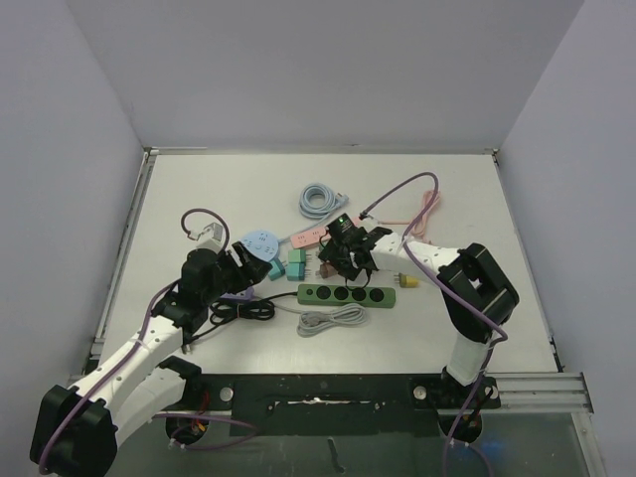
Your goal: Insert the plug
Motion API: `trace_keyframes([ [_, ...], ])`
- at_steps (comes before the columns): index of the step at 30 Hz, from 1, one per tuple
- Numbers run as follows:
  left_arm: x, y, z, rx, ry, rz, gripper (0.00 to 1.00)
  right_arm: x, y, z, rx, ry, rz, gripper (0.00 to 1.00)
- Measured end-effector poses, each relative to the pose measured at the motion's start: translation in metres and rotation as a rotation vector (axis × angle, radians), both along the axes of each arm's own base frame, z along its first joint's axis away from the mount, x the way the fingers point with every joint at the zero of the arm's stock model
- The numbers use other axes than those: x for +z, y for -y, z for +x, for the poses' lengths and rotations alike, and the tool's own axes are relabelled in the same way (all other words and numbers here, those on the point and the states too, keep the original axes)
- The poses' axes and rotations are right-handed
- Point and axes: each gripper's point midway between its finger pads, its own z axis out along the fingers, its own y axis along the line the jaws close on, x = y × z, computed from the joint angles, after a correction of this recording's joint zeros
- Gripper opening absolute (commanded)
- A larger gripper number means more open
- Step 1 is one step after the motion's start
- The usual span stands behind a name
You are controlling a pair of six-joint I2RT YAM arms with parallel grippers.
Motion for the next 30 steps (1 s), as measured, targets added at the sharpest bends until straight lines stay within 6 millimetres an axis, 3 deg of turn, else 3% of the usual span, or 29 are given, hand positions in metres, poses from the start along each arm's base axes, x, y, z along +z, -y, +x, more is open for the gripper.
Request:
trace_keyframes([
  [8,-0.006,0.000,-0.001,0.001,-0.021,0.007,0.64,-0.001,-0.011,0.000,0.024,-0.009,0.046,0.35],
  [13,-0.007,0.000,-0.001,0.000,-0.028,0.010,0.65,0.000,-0.011,0.006,0.046,0.013,0.041,0.29],
  [20,-0.009,0.004,-0.003,-0.024,-0.046,0.001,0.72,0.008,0.007,0.016,0.159,0.089,-0.017,0.23],
  [25,0.006,0.018,-0.003,-0.081,-0.051,-0.051,0.72,0.050,0.018,0.017,0.303,0.238,0.026,0.22],
  [30,0.044,0.038,-0.001,-0.183,-0.004,-0.132,0.72,0.109,0.023,0.008,0.498,0.446,0.166,0.23],
])
